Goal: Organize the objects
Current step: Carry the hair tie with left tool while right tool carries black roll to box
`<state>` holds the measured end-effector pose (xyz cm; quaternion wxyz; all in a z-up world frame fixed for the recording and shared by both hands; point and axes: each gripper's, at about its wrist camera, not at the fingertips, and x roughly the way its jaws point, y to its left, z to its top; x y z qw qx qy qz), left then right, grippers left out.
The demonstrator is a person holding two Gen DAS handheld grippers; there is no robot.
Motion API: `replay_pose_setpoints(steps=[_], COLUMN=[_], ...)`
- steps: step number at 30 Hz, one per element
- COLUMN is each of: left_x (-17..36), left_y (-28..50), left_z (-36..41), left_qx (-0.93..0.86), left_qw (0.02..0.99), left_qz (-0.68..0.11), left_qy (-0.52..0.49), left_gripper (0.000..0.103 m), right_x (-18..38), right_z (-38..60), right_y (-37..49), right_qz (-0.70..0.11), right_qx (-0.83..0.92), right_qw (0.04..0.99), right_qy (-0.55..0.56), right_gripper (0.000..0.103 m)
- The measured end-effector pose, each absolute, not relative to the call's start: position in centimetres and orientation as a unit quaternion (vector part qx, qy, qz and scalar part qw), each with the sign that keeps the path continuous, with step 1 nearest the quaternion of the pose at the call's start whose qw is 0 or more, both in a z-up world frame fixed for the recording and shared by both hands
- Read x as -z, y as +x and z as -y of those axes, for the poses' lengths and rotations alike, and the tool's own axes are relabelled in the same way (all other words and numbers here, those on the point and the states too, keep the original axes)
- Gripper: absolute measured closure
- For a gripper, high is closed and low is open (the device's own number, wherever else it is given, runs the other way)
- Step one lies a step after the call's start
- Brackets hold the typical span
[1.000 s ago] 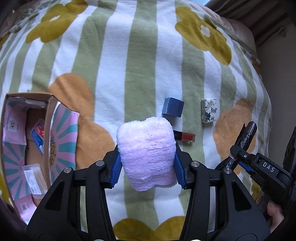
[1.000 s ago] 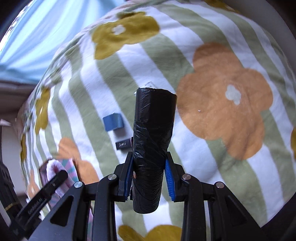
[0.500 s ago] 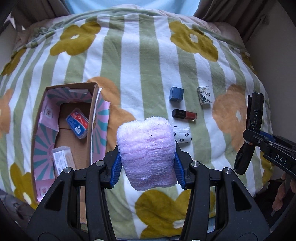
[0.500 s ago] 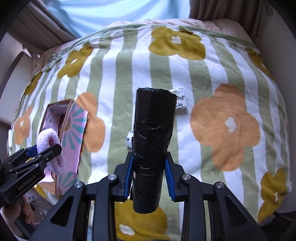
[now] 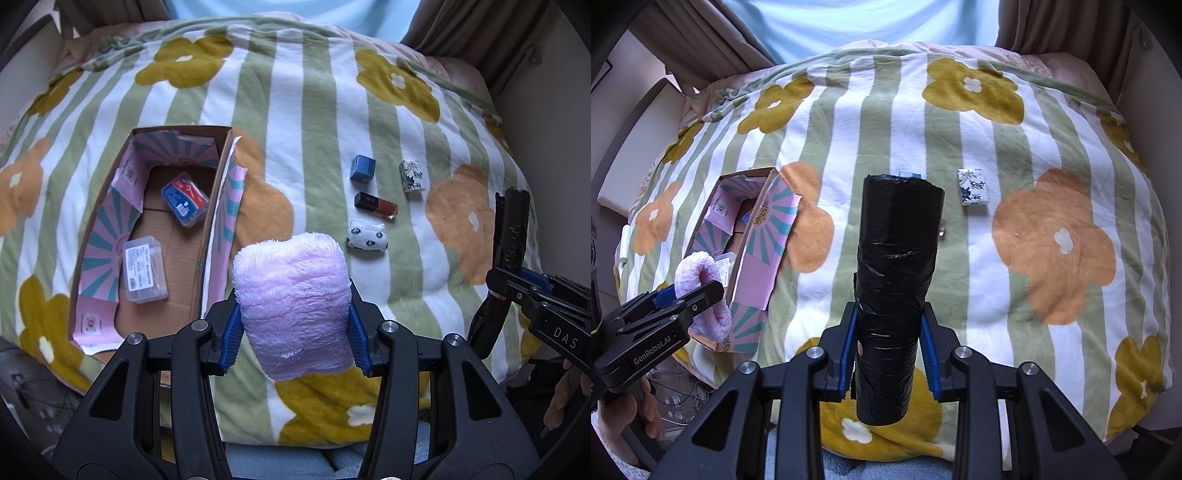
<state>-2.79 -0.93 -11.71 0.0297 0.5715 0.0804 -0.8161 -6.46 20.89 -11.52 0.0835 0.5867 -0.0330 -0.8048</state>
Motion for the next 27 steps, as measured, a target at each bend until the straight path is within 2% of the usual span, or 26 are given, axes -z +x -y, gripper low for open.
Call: replay_pose_setpoints(steps=[18, 27], left_x=[9.1, 11.7], left_y=[2.5, 3.4], left_z=[11.3, 16.4], left_qx=[0.821, 0.796], left_qw=[0.132, 0.161], left_qz=[-0.133, -0.15], left_qy=[0.54, 0.564], left_gripper=[0.058, 0.058], right_x=[8.9, 10.6], right_z=[-9.2, -2.2], right_y=[-9.3, -13.4], right_qz=[-0.015, -0.043], right_qx=[0.798, 0.778], right_qw=[0.2, 0.241], right_qy=[0.568, 0.579], right_gripper=[0.074, 0.074])
